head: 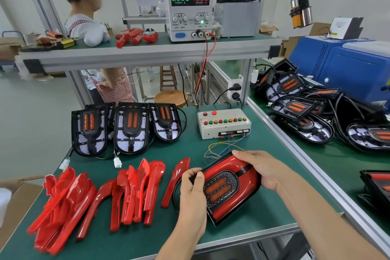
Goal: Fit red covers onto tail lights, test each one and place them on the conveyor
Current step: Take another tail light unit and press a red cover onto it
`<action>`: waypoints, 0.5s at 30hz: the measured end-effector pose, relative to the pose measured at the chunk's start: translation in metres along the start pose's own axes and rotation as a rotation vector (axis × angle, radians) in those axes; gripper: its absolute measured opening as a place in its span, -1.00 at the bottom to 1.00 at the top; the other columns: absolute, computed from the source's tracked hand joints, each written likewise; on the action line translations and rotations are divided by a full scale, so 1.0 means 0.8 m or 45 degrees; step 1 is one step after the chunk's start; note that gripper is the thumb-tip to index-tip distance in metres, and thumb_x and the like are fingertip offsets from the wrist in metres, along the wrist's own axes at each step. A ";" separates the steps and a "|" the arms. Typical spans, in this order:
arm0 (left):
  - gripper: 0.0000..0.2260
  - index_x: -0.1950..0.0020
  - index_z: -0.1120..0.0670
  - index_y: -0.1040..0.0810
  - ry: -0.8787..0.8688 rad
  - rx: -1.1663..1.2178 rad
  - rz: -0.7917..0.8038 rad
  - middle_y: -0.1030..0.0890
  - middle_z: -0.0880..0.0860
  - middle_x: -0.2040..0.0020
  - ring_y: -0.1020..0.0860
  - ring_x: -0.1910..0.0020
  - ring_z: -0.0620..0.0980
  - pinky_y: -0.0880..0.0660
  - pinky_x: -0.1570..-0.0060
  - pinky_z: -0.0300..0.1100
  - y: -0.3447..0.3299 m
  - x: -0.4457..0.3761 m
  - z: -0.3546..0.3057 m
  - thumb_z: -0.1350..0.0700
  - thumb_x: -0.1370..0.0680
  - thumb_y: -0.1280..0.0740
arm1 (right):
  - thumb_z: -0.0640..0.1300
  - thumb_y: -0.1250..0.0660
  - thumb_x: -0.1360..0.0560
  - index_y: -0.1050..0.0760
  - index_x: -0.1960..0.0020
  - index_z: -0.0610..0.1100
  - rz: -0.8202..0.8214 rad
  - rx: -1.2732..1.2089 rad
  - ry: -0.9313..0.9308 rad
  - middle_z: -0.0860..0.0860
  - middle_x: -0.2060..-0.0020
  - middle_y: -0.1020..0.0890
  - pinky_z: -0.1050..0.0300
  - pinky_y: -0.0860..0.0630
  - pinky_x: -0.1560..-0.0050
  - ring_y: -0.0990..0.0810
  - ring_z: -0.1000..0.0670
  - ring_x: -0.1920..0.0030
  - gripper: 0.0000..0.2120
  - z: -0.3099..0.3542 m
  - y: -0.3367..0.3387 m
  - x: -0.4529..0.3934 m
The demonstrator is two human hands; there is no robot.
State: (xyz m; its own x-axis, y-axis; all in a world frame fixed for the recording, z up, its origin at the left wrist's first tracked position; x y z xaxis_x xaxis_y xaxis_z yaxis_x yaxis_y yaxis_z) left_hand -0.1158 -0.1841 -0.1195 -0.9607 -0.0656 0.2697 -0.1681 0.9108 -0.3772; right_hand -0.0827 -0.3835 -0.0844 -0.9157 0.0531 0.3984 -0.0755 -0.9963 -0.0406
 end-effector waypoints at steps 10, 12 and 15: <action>-0.89 -0.08 0.06 -0.55 0.030 0.101 0.064 -0.63 0.35 -0.14 -0.64 -0.04 0.31 -0.54 -0.13 0.44 -0.004 -0.001 0.002 0.14 -0.71 -0.23 | 0.00 -0.53 -0.44 -0.60 -0.20 -0.29 -0.038 0.038 0.018 -0.27 0.01 -0.72 -0.24 -0.65 -0.10 -0.71 -0.32 -0.03 -0.54 -0.002 0.003 -0.001; -0.87 -0.05 0.03 -0.57 0.049 0.125 0.059 -0.66 0.30 -0.11 -0.65 -0.09 0.37 -0.57 -0.06 0.43 -0.004 -0.003 0.003 0.13 -0.71 -0.24 | -0.04 -0.51 -0.48 -0.62 -0.19 -0.26 -0.018 0.055 0.027 -0.25 0.01 -0.73 -0.24 -0.64 -0.12 -0.71 -0.31 -0.04 -0.61 0.004 0.002 0.001; -0.81 0.02 -0.01 -0.60 0.063 0.113 0.043 -0.67 0.29 -0.09 -0.65 -0.08 0.36 -0.55 -0.07 0.45 -0.005 -0.003 0.004 0.15 -0.71 -0.24 | -0.05 -0.49 -0.50 -0.63 -0.17 -0.24 -0.016 0.090 0.029 -0.24 0.01 -0.73 -0.24 -0.63 -0.14 -0.71 -0.30 -0.05 -0.66 0.008 0.004 0.003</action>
State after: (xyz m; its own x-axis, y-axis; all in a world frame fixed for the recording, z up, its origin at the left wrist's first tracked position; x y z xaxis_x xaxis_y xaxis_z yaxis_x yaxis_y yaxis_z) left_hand -0.1135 -0.1888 -0.1216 -0.9545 -0.0130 0.2979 -0.1565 0.8723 -0.4632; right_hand -0.0825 -0.3869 -0.0781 -0.9238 0.0666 0.3771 -0.0599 -0.9978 0.0295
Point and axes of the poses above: each hand's wrist, its own x-axis away from the middle knuckle, its own y-axis out of the back of the hand, z = x × y, the point moved 8 cm from there along -x, towards the middle knuckle
